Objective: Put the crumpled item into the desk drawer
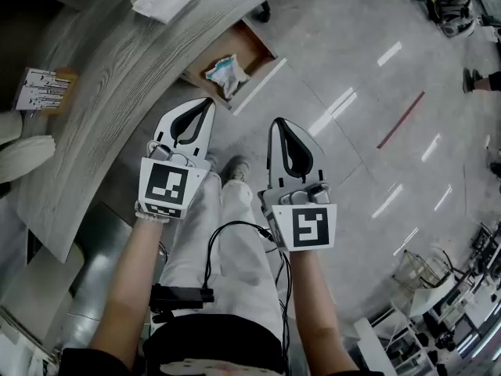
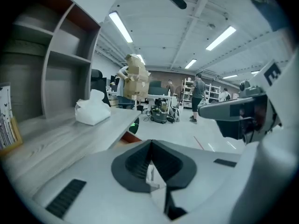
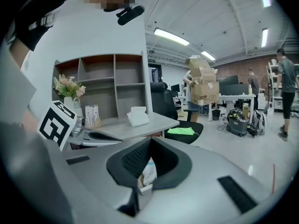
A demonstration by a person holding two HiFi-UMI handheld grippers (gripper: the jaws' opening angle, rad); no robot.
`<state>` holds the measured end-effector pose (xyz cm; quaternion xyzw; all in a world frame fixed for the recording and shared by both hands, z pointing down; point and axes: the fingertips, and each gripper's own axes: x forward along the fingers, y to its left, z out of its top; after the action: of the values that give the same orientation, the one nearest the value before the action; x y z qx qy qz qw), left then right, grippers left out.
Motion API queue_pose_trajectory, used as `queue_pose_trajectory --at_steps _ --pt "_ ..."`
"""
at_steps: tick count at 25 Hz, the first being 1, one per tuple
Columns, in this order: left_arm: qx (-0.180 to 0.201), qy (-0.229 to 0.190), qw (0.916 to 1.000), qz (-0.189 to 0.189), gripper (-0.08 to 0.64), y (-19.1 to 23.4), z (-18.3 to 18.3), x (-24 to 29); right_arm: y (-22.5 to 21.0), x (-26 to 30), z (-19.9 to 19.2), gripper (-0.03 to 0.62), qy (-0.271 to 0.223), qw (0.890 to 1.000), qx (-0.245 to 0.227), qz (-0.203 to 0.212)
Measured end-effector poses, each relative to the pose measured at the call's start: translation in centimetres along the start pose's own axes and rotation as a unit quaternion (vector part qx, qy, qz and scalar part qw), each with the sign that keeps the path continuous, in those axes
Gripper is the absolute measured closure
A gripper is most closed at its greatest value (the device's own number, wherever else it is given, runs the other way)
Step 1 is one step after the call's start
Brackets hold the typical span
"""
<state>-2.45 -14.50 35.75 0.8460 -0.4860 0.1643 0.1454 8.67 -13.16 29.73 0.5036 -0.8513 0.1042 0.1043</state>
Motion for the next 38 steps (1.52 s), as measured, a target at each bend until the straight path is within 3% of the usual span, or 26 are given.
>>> queue_pose_trajectory --at_steps 4,13,20,32,38 --pt "-0.005 -0.027 0.9996 -0.002 0.548 -0.3 3.3 -2.9 1.9 -1.0 3.0 0.588 -0.009 1.000 0.017 0.010" --pt "0.023 -0.114 0.9932 0.001 0.548 -1.2 12.9 -8.9 3.5 -4.1 10.6 0.588 -0.047 0.999 0.002 0.011" --pt "0.039 -0.155 0.9871 0.010 0.548 -0.8 17.9 -13.0 4.6 -5.8 15.4 0.588 -0.081 0.996 -0.016 0.017" --pt "0.050 -0.194 0.9797 0.009 0.548 -2.5 23.2 -17.6 4.3 -9.1 20.5 0.588 -0.117 0.992 -0.040 0.005" --pt "0.086 -0.205 0.9749 0.015 0.548 -3.1 24.7 -19.5 4.6 -10.4 22.5 0.588 -0.130 0.990 -0.049 0.008"
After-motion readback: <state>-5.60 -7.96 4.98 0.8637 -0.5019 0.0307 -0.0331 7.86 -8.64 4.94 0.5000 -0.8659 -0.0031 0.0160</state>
